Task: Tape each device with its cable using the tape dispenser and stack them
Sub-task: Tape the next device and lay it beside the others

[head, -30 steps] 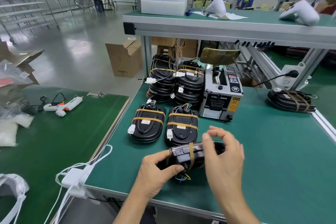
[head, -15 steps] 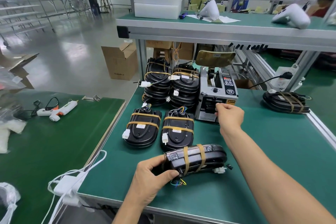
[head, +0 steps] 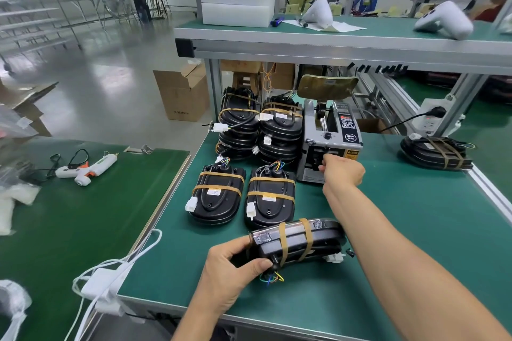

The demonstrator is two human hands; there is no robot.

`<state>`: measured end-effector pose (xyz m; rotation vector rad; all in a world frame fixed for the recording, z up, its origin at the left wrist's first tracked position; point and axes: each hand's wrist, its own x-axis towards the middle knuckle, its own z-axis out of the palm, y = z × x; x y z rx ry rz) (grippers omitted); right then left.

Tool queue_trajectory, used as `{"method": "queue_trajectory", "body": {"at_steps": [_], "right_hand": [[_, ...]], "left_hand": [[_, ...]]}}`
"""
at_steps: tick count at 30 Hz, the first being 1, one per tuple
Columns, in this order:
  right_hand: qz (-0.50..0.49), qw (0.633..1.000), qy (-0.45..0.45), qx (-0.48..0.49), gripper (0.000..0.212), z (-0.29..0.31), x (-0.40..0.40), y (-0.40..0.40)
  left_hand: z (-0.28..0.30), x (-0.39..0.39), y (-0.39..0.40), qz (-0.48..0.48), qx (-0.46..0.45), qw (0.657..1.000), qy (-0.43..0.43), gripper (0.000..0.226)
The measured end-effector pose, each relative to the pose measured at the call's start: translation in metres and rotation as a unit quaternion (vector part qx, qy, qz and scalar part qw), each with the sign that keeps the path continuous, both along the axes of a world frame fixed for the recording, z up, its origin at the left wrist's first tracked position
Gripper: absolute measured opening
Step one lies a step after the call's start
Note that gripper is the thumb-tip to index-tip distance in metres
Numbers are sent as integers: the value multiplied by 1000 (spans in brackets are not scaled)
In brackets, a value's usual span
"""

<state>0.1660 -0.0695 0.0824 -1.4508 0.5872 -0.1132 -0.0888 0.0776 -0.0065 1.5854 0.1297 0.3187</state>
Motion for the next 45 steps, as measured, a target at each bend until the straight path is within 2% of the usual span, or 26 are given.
{"method": "queue_trajectory", "body": {"at_steps": [4,9,12,15,18,21,26,29,32,36,39,45], "right_hand": [[-16,1000,-4,5,14,0,3,1],[13,999,-7,-43,14,-2,3,4],[76,995,-11,-66,21,1,-2,14],[183,979,3,-86,33,0,-11,10],[283,951,9,-124,21,-2,-25,-16],[338,937,-22,-86,10,0,-44,-43],[358,927,-81,81,21,17,-84,-66],[381,911,-110,114,8,33,-113,-70],[385,908,-145,83,12,40,-135,-74],[326,926,-186,37,10,32,-150,-76],[284,943,-172,22,23,20,-152,-80],[270,953,-139,-20,15,-1,-164,-81]], "left_hand": [[5,0,-2,1,-17,1000,-6,55],[6,0,-3,-2,-21,1000,-7,55],[6,-1,-3,0,-25,1000,-7,56],[6,-1,-3,-3,-23,1000,-6,56],[6,-1,-3,-5,-19,1000,-7,56],[6,-1,-2,-6,-25,1000,-8,57],[6,-1,-3,-11,-24,1000,-11,54],[4,0,-2,-6,-13,1000,-12,53],[1,0,0,-3,-2,1000,-13,54],[0,0,0,-2,1,1000,-17,52],[2,0,-1,0,2,1000,-20,52],[4,0,-2,0,3,1000,-26,50]]}}
